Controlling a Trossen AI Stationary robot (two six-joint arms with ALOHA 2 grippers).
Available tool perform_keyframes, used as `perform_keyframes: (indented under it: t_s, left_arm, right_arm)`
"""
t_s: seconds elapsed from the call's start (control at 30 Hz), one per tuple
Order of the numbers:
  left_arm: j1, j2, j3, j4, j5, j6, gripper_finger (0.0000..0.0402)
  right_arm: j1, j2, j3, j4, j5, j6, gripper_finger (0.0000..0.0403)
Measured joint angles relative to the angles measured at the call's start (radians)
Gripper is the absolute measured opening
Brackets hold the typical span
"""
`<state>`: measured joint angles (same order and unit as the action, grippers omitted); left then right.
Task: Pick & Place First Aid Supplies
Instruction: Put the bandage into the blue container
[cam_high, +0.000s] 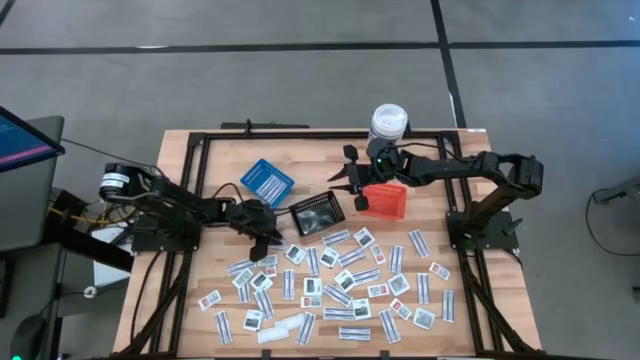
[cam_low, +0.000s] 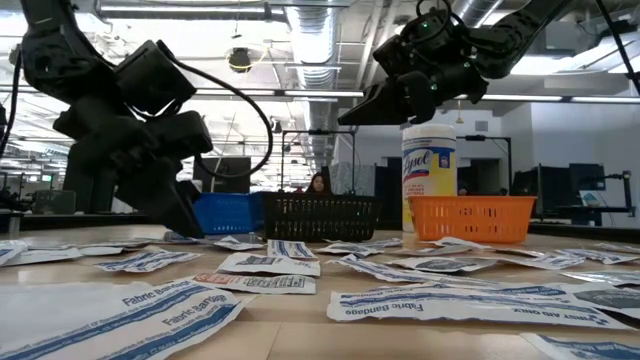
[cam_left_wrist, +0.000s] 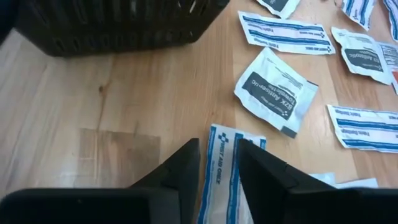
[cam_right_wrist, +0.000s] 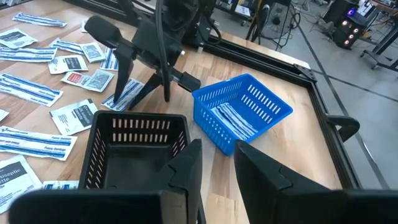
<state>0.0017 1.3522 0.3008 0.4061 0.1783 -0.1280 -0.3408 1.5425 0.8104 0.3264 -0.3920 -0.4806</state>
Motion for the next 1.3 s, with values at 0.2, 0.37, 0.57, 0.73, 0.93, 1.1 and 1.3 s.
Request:
perform_keyframes:
  t_s: [0.2, 0.37, 0.57, 0.73, 0.93, 1.1, 1.3]
  left_arm:
    - [0.002, -0.006, 0.000, -0.011, 0.006, 0.020, 0.0050]
    - [0.001, -0.006, -0.001, -0.016, 0.044, 0.037, 0.0006]
    - [-0.002, -0.055, -0.007, -0.041, 0.033, 0.037, 0.0006]
    - [-0.002, -0.152, -0.006, -0.034, -0.011, 0.037, 0.0007]
    - [-0.002, -0.225, -0.006, -0.031, -0.052, 0.060, 0.0005]
    - [-0.001, -0.238, -0.006, -0.061, -0.052, 0.018, 0.0017]
    - [-0.017, -0.203, -0.006, -0.130, -0.048, -0.034, 0.0055]
  right_arm:
    - [0.000, 0.000, 0.000, 0.000, 0.000, 0.000, 0.0087]
    - [0.000, 0.000, 0.000, -0.001, 0.000, 0.000, 0.0087]
    - [0.000, 0.000, 0.000, -0.002, 0.000, 0.000, 0.0087]
    - [0.000, 0.000, 0.000, -0.003, 0.000, 0.000, 0.0087]
    - [0.000, 0.000, 0.000, -0.004, 0.000, 0.001, 0.0087]
    - [0.000, 0.000, 0.000, -0.004, 0.000, 0.001, 0.0087]
    - [0.000, 0.000, 0.000, -0.004, 0.000, 0.001, 0.0087]
